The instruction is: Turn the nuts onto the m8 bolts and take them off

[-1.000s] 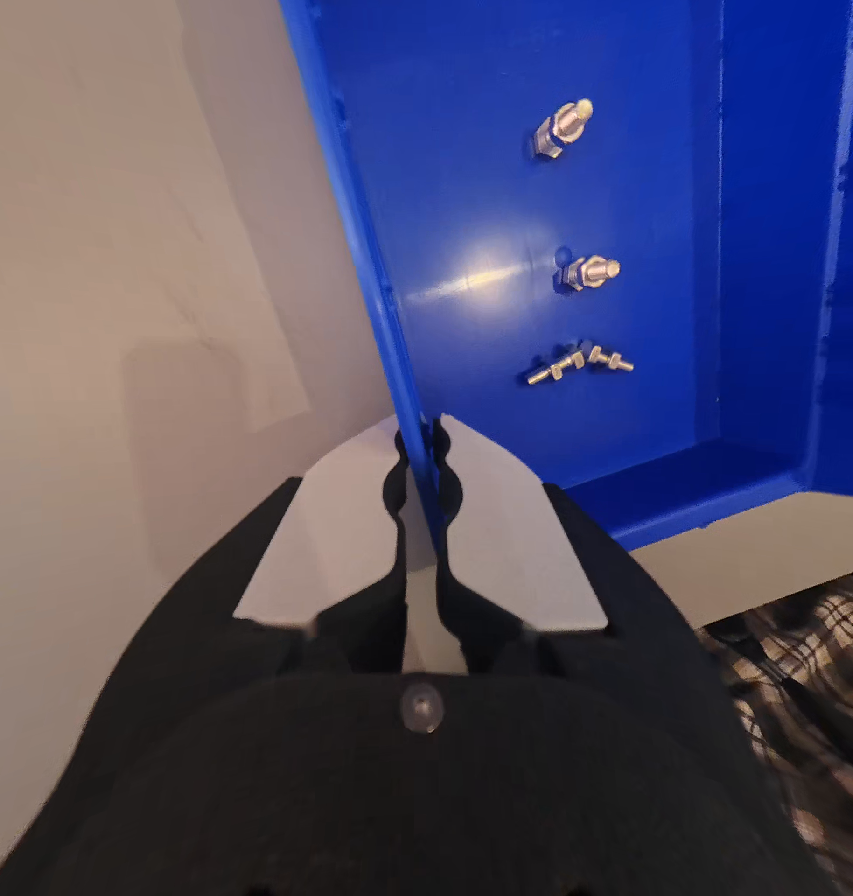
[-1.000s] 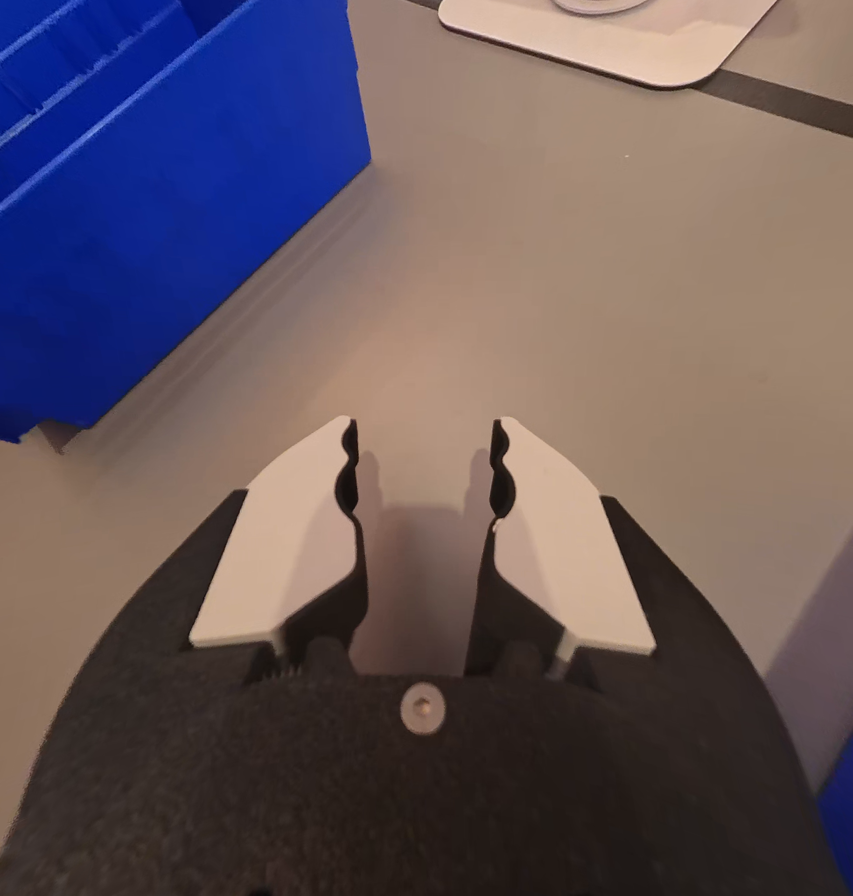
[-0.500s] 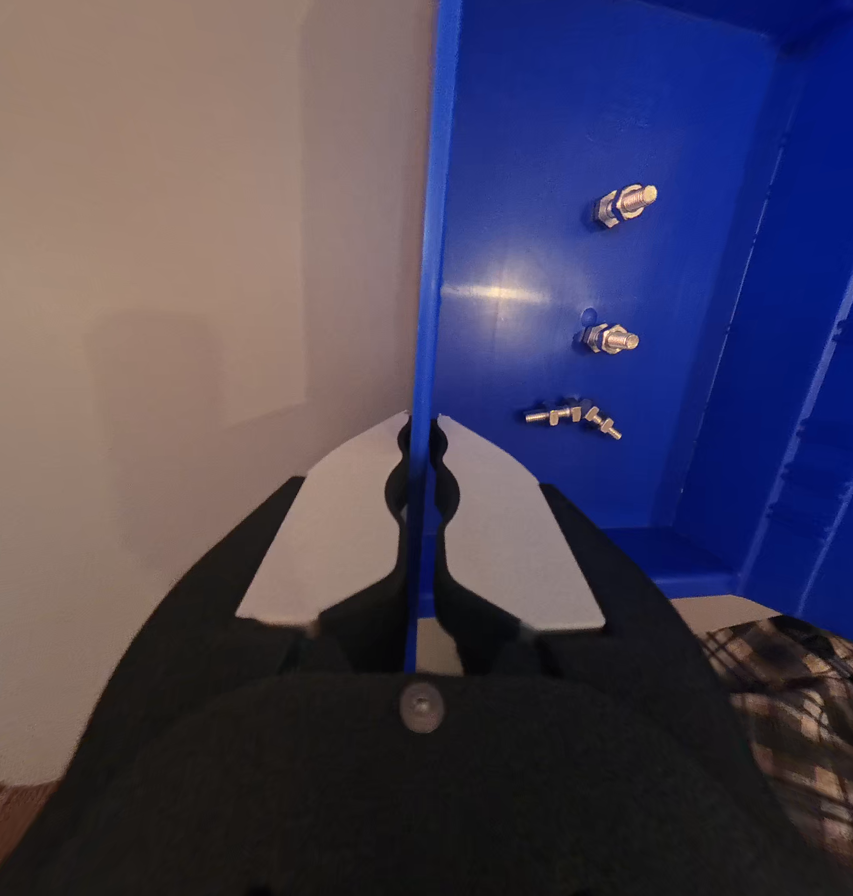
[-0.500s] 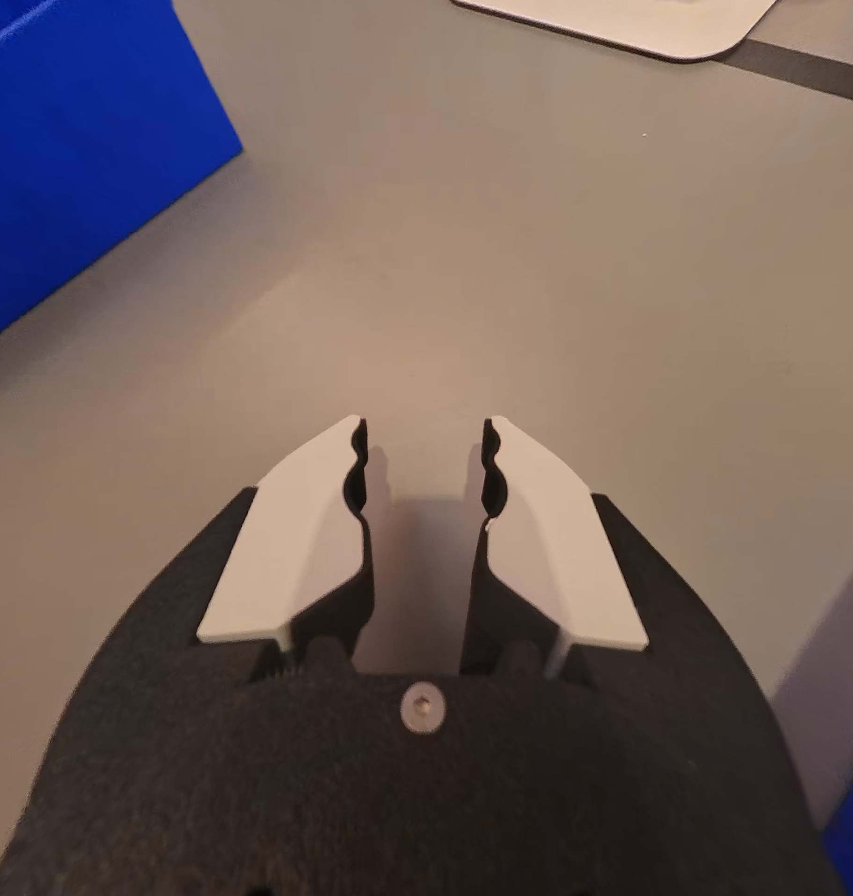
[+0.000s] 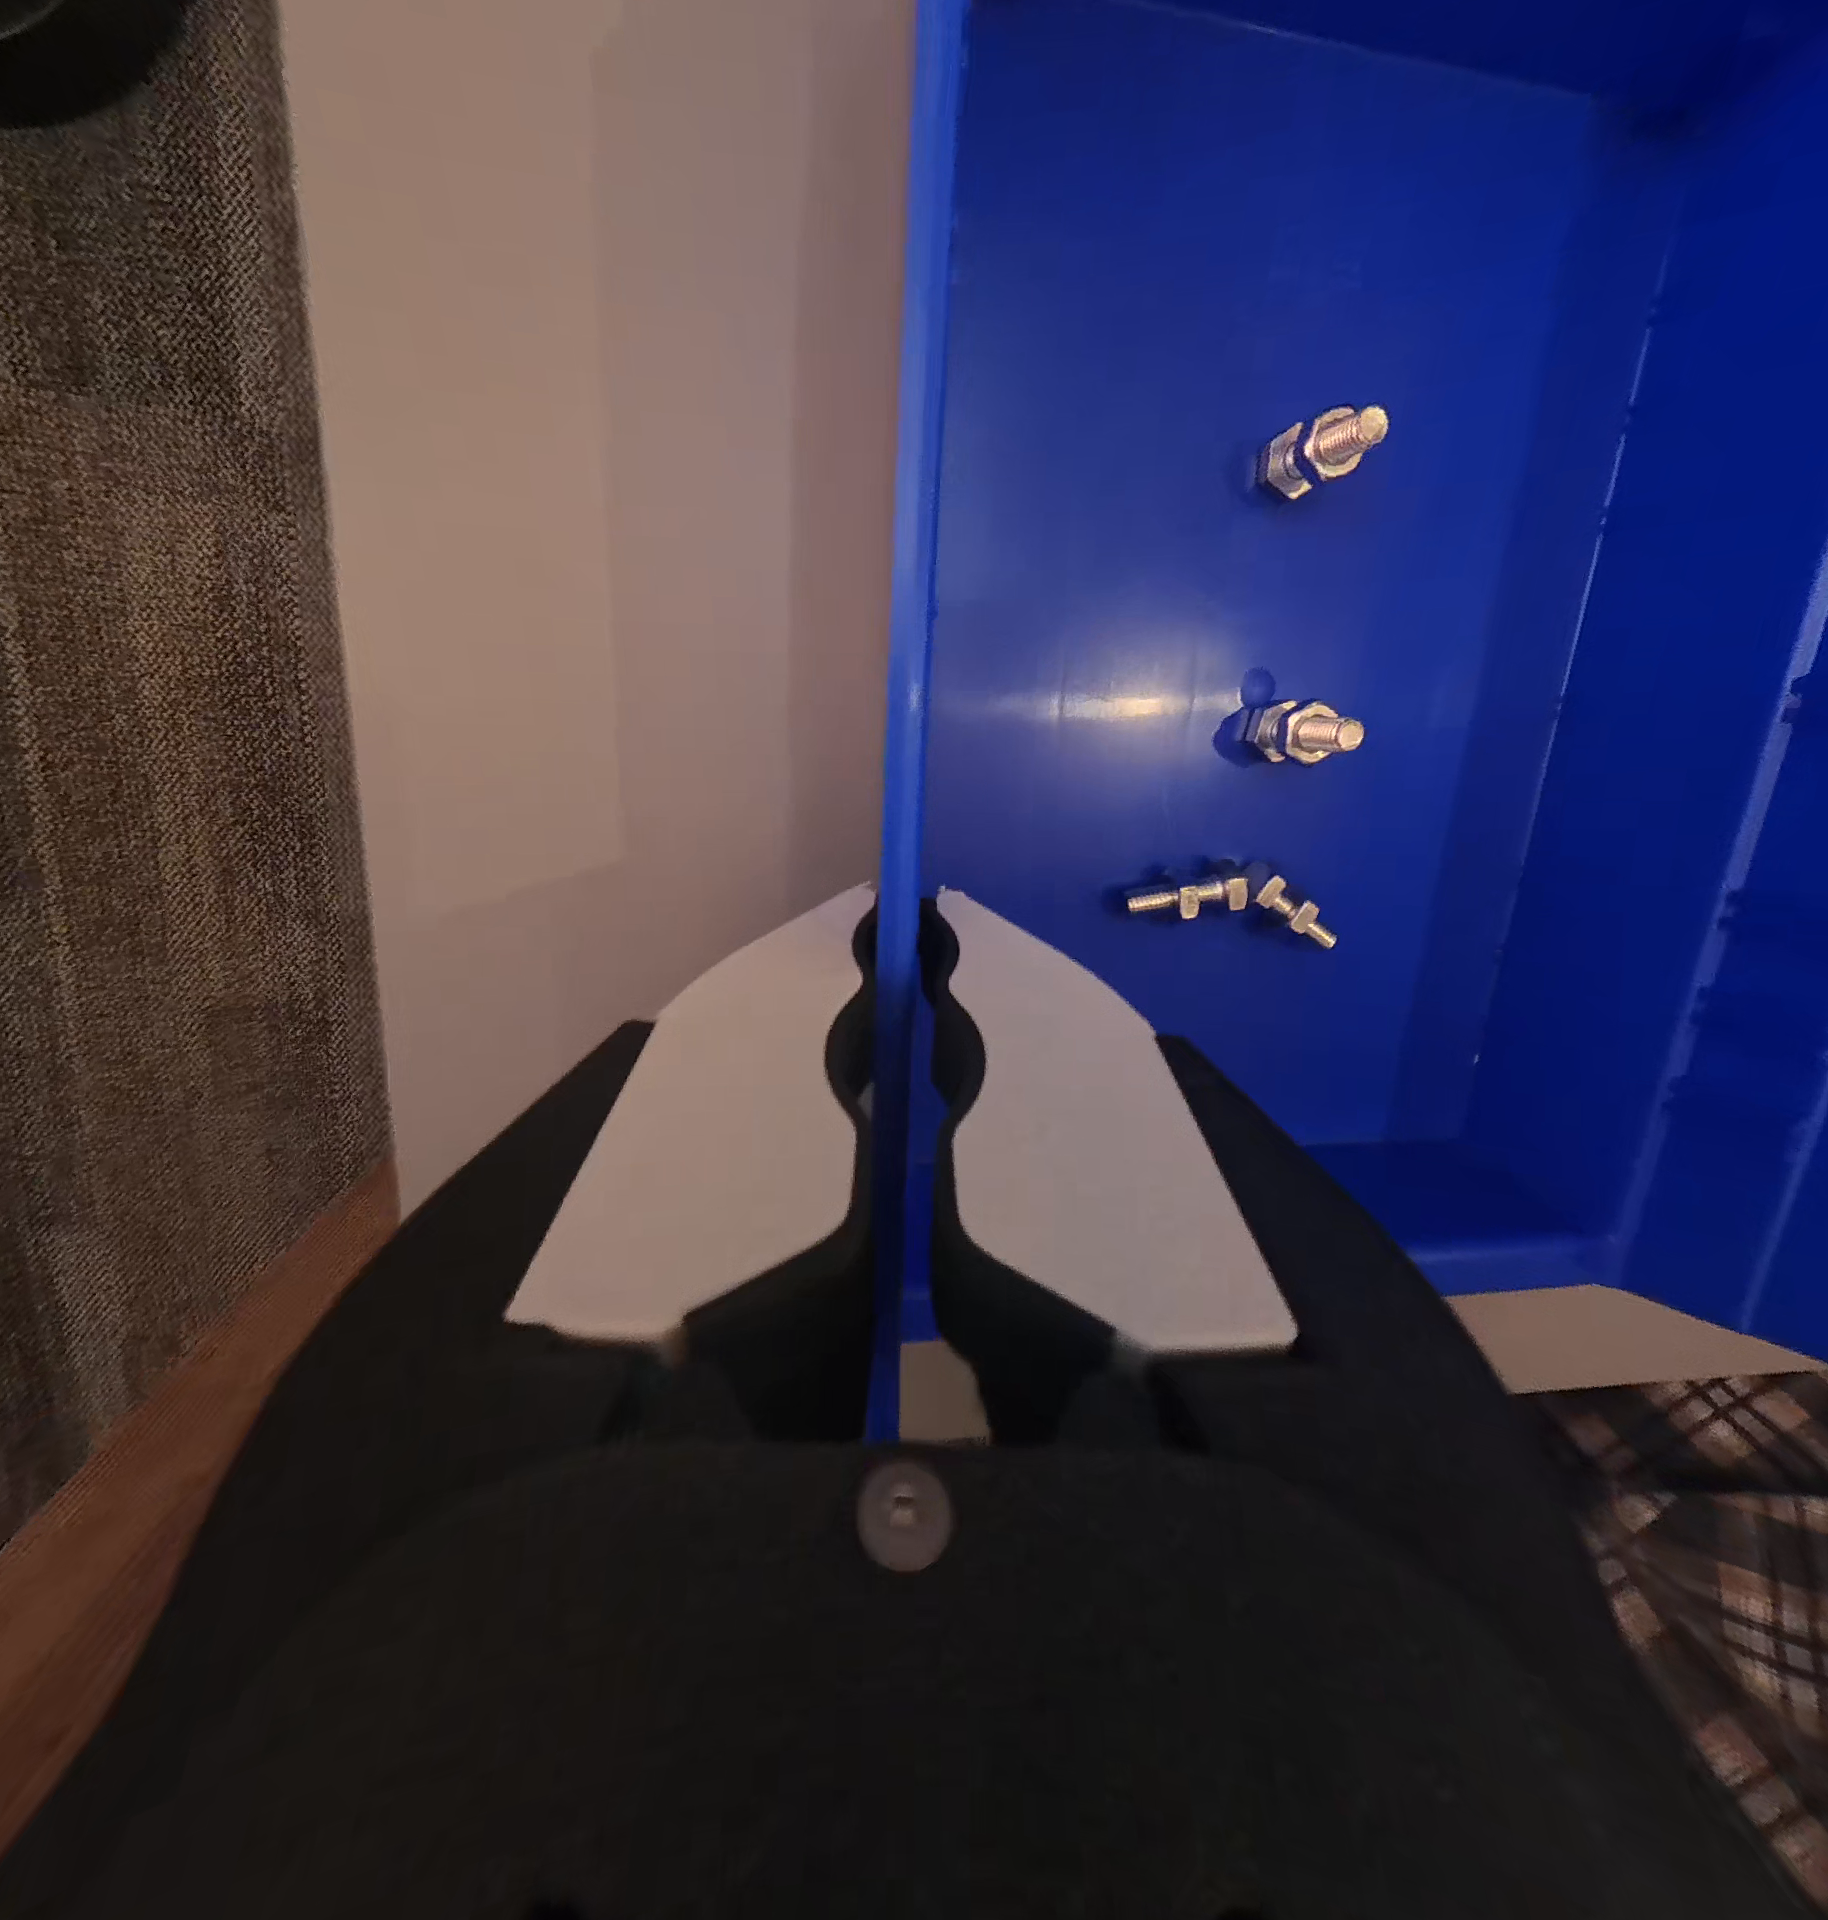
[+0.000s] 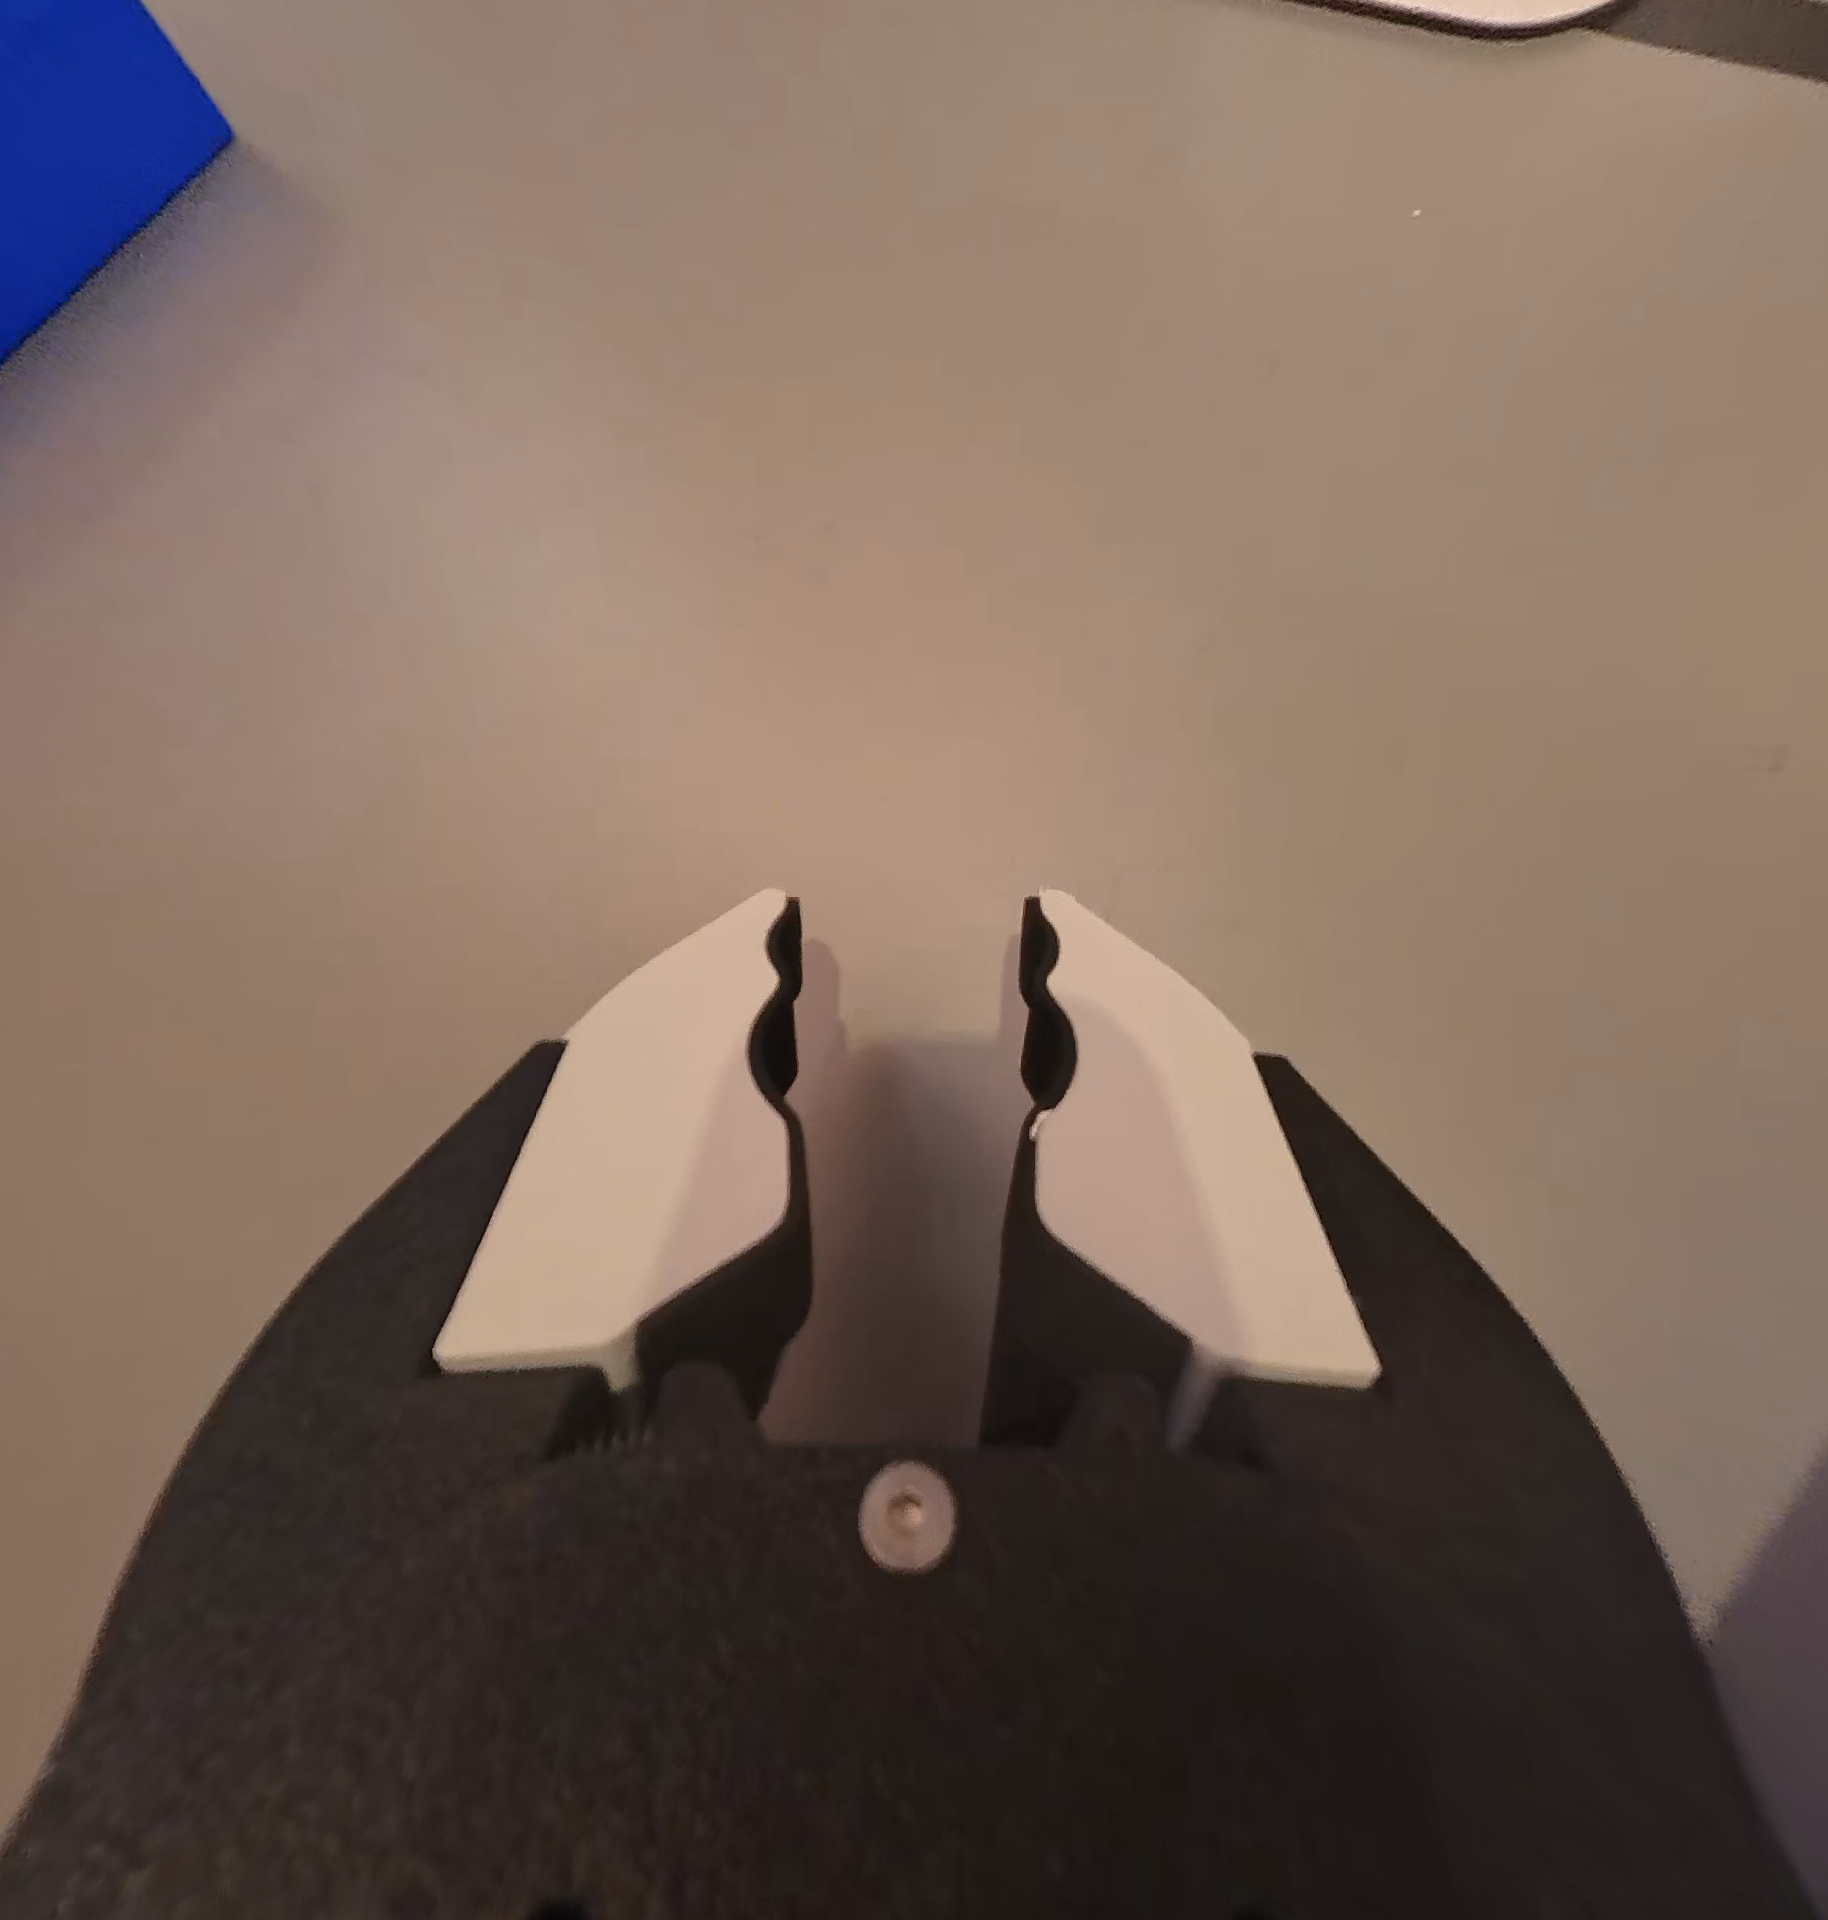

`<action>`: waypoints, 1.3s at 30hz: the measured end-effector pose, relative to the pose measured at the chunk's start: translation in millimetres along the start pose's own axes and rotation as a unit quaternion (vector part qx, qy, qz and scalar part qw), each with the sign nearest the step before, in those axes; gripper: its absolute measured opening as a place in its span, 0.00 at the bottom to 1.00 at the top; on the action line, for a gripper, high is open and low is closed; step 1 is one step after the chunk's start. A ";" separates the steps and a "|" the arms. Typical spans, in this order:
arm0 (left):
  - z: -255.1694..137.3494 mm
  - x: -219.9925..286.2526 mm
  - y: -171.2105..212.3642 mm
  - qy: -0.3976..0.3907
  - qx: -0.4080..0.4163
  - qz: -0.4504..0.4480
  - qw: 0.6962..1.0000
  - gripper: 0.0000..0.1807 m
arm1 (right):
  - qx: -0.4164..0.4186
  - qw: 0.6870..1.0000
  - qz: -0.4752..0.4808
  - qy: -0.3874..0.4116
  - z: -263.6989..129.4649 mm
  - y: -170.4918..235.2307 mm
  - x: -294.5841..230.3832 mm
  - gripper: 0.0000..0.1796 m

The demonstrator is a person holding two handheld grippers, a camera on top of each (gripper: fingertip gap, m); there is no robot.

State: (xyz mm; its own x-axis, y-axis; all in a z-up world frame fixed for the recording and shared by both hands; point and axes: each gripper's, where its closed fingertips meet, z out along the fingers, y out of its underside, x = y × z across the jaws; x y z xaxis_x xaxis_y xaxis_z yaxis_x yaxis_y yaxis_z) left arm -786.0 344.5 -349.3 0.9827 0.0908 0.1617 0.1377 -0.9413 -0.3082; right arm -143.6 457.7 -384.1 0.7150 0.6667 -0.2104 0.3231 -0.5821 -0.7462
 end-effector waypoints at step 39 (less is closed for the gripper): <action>-6.0 -61.4 -16.6 0.000 0.030 -0.075 0.997 0.04 | -0.020 1.000 0.013 -0.007 11.6 9.5 1.2 0.20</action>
State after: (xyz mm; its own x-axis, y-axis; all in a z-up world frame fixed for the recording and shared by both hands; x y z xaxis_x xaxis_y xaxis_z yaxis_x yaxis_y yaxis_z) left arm -849.4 352.6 -348.5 0.9503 0.2299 0.2097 0.2910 -0.8955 -0.3367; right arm -146.8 458.3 -398.7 0.7147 0.6578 -0.2377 0.3298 -0.6166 -0.7149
